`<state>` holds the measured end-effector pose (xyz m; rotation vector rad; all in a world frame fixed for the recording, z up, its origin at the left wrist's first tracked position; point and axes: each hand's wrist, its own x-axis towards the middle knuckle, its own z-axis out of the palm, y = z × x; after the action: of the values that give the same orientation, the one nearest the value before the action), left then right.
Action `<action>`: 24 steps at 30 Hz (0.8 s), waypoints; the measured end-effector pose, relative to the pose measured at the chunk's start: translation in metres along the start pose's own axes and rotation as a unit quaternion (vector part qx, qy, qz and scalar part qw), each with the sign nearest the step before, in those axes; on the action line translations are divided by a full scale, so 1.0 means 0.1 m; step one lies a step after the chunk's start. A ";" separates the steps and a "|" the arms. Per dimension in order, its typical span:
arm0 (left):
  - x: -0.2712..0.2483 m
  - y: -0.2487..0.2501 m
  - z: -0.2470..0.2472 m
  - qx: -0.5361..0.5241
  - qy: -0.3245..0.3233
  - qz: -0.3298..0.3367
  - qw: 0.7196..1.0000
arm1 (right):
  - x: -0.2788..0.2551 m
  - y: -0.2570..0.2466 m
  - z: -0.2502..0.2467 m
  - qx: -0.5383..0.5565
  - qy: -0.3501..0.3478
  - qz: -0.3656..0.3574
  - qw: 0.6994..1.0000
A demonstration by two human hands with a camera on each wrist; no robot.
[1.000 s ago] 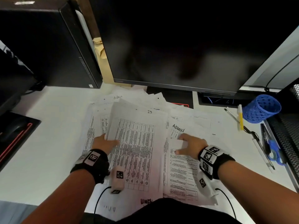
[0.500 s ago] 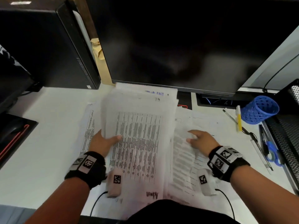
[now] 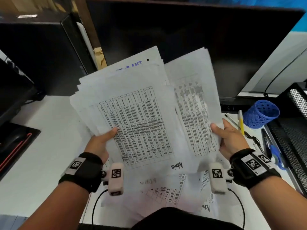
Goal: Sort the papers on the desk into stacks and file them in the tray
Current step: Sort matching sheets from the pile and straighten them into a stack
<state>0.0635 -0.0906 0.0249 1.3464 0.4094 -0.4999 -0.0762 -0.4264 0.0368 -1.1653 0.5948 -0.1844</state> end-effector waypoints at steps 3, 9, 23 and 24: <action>-0.09 -0.02 0.22 -0.001 -0.026 0.011 1.000 | -0.05 -0.06 0.04 0.062 0.004 -0.020 0.998; -0.19 0.06 0.50 -0.001 -0.096 0.036 0.995 | -0.18 -0.03 0.27 0.053 -0.060 0.012 0.997; -0.52 0.27 0.77 0.094 -0.032 0.238 0.966 | -0.31 -0.38 0.61 -0.271 0.025 -0.218 0.937; -0.56 0.29 0.80 0.100 -0.031 0.248 0.963 | -0.32 -0.39 0.64 -0.270 0.050 -0.240 0.931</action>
<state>0.0335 -0.1590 0.0940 1.5589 -0.0404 -0.1657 -0.0630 -0.3759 0.0996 -1.8410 0.4486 -0.5239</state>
